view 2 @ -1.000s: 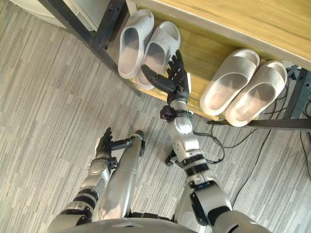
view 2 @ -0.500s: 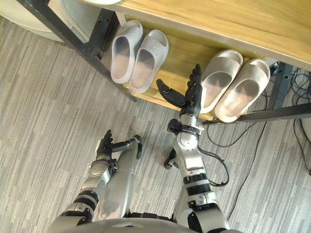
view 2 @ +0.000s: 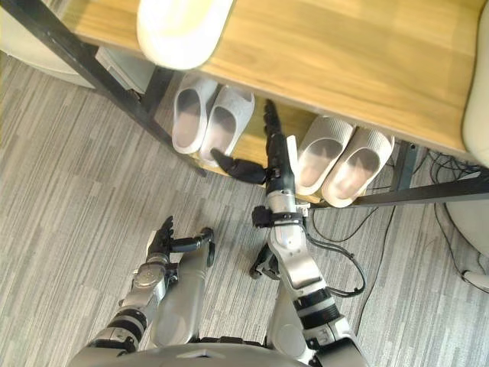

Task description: Organize the slippers on the shoe rack

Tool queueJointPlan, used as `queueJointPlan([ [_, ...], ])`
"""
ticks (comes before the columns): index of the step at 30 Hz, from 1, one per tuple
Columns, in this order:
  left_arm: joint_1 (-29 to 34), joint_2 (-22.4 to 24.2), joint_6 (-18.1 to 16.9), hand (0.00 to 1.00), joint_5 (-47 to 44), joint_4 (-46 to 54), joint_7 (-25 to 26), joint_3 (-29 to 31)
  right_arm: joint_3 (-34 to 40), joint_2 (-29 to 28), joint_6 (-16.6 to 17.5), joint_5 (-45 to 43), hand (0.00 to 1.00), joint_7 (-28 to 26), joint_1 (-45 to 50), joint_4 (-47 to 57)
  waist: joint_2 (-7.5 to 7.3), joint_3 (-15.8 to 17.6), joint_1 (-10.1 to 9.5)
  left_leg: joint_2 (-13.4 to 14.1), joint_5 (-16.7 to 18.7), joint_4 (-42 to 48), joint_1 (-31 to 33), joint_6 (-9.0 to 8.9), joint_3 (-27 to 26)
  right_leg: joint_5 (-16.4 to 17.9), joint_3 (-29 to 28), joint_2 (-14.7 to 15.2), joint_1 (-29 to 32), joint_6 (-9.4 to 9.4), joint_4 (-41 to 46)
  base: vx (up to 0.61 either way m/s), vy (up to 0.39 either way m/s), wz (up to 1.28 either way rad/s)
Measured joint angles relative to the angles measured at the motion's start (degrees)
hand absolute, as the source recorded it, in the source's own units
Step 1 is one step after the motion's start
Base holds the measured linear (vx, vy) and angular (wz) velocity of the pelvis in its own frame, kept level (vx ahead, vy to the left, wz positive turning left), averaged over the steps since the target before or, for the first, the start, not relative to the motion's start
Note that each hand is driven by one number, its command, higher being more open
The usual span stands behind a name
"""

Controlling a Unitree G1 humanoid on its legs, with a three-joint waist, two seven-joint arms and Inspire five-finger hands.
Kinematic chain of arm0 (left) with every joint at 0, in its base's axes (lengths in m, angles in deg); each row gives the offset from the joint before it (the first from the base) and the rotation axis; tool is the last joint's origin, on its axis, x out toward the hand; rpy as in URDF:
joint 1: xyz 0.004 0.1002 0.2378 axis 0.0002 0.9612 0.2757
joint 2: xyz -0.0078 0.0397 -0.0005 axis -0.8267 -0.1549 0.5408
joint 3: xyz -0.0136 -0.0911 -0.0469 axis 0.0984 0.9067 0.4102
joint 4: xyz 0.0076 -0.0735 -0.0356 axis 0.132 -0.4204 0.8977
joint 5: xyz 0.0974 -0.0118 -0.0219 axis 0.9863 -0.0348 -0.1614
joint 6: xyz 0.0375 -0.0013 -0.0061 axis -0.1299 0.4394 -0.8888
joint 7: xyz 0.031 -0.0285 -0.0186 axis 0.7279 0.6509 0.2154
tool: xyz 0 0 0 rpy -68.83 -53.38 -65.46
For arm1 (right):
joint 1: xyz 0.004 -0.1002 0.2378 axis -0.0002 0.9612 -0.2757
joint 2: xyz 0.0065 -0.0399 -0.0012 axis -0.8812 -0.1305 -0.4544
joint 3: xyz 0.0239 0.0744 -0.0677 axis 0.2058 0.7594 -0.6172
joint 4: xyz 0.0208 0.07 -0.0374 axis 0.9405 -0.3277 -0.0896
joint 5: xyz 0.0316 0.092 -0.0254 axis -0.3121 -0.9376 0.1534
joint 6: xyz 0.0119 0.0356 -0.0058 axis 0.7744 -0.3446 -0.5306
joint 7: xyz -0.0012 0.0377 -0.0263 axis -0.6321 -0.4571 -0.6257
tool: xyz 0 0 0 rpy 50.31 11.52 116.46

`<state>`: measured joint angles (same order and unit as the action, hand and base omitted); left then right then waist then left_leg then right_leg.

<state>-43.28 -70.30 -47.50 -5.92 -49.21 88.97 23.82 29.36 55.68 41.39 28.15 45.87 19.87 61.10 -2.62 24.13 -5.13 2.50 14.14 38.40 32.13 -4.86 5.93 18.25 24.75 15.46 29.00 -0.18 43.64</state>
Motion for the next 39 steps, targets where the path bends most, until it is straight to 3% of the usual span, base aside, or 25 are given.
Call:
queueJointPlan([
  [3,1.28,-1.12,0.0,1.0,0.95,-2.83,-0.65,-3.21,-0.9,3.82,0.15,3.79,1.0,-2.58,4.37,-0.86,-0.38,-2.07,0.66,-0.02,-3.02,-8.19,-5.99,0.61,-0.94,-3.79,0.0,-1.56,-5.23,0.98,-8.52,0.09,0.089,-0.09],
  [8,4.47,-2.15,0.16,1.0,2.54,-5.4,-1.39,-6.66,0.96,5.62,0.53,7.05,1.0,-4.73,10.5,-6.56,-0.56,-5.85,2.47,-0.08,-6.67,-18.99,-15.42,0.85,-2.59,-8.1,-0.25,-3.4,-13.28,2.35,-18.94,0.1,0.066,-0.13],
  [11,5.84,-2.1,0.49,1.0,3.34,-6.22,-1.98,-7.92,3.22,4.9,0.52,7.26,1.0,-5.0,14.32,-9.81,0.22,-7.96,2.94,-0.03,-8.55,-24.16,-19.89,0.56,-3.5,-10.07,-0.34,-4.31,-17.18,2.95,-23.88,0.09,0.025,-0.1],
  [15,9.08,-0.24,0.69,1.0,4.35,-6.24,-2.31,-7.96,6.46,3.75,-0.46,9.34,1.0,-6.23,19.15,-17.42,3.13,-11.99,3.67,0.88,-11.55,-32.55,-26.66,-0.38,-5.68,-15.68,-1.78,-7.44,-23.5,3.42,-34.89,0.05,0.004,-0.27],
  [17,9.89,0.01,0.72,1.0,4.36,-6.23,-2.4,-7.98,6.59,3.43,-1.02,9.26,1.0,-6.86,19.3,-20.8,3.77,-12.74,4.1,1.09,-11.86,-33.48,-28.02,-0.46,-6.36,-17.24,-2.19,-8.27,-25.4,3.41,-37.87,0.0,-0.001,-0.22],
  [26,11.12,-0.12,0.79,1.0,5.31,-4.77,-4.88,-10.4,9.09,1.71,-3.75,5.61,1.0,-10.47,20.08,-32.3,4.65,-14.27,4.34,1.3,-13.41,-36.76,-32.26,0.62,-7.15,-23.09,-3.32,-10.86,-31.83,2.71,-48.15,-0.05,-0.003,-0.08],
  [31,13.34,-1.53,0.92,1.0,5.06,2.2,-6.85,-16.04,11.31,1.14,-4.06,2.83,1.0,-10.56,20.37,-37.83,4.76,-14.63,4.38,1.43,-13.57,-37.36,-33.14,0.4,-7.27,-23.46,-3.66,-11.23,-32.38,2.49,-48.71,-0.04,0.012,-0.03],
  [35,15.57,-4.36,0.92,1.0,1.56,15.57,-10.17,-24.68,14.82,0.8,-4.14,0.59,1.0,-10.5,19.0,-43.09,4.89,-14.71,4.87,1.4,-14.29,-38.21,-33.88,0.88,-7.1,-23.57,-3.58,-11.28,-32.78,2.37,-48.7,0.0,0.002,0.01],
  [36,15.86,-6.02,0.68,1.0,-1.48,22.83,-12.59,-29.41,15.72,1.0,-4.14,-0.06,1.0,-10.26,18.03,-45.67,5.19,-15.0,5.19,1.31,-14.49,-38.81,-34.62,1.1,-6.95,-23.49,-3.42,-11.24,-33.33,2.37,-48.71,0.01,0.012,0.04],
  [39,15.72,-7.25,-0.06,1.0,-5.09,31.72,-15.21,-34.36,17.35,1.09,-4.07,-0.91,1.0,-9.79,17.88,-46.85,5.87,-15.61,5.48,1.17,-14.61,-39.32,-35.01,1.24,-6.93,-23.4,-3.38,-11.25,-33.49,2.47,-48.71,0.03,0.016,0.02],
])
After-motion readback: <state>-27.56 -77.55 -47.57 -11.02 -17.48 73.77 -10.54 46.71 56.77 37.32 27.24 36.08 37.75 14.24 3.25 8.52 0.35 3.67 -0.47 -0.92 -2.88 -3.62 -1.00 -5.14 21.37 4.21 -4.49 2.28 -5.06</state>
